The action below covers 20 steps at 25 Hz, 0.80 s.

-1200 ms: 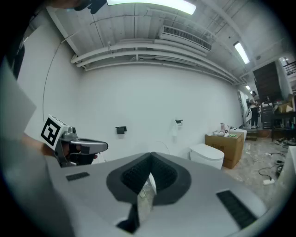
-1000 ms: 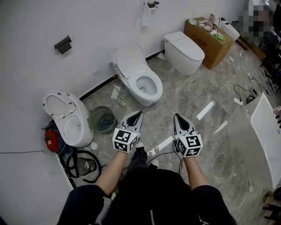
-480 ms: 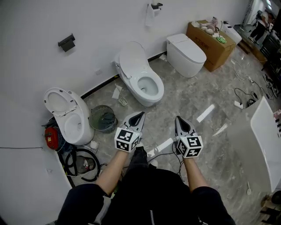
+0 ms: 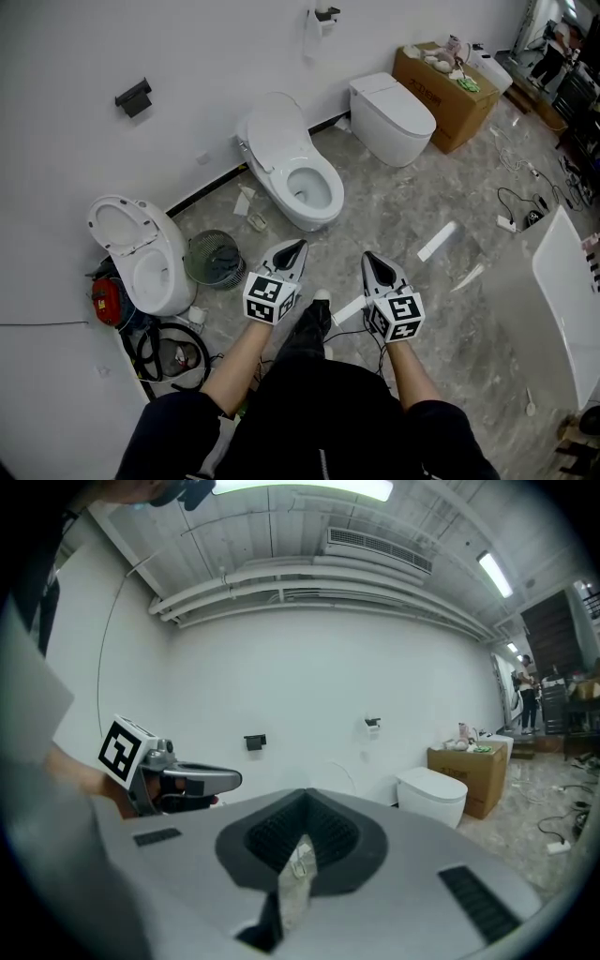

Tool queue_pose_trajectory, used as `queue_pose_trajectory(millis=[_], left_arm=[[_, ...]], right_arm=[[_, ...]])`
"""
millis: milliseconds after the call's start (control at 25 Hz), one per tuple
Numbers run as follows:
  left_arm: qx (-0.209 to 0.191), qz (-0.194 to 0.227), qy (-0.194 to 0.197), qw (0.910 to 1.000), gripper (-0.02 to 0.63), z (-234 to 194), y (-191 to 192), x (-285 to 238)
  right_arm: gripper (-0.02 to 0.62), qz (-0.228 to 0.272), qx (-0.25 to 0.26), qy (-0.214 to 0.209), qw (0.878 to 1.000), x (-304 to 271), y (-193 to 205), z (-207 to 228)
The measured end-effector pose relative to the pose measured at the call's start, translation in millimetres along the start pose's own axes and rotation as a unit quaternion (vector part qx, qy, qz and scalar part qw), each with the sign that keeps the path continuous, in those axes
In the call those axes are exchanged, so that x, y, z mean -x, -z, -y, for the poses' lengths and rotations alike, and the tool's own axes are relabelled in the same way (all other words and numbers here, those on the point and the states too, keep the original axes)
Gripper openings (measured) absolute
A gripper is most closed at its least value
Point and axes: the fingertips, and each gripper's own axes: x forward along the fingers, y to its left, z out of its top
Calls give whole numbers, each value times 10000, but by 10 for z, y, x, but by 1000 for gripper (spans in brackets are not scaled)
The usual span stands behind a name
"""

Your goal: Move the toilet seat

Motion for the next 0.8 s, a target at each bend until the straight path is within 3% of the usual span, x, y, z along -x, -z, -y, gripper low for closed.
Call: queue_pose_trajectory(millis=[400,800], left_arm=[[113,-62,119,9998,6,-263,-28,-858],[220,-209,31,9995,6,-915,-146,-1850]], right_arm=[[3,-146,-7,10,9999,-559,-5,559],[3,-214,14,-213,9995,-1638,-264,1212]])
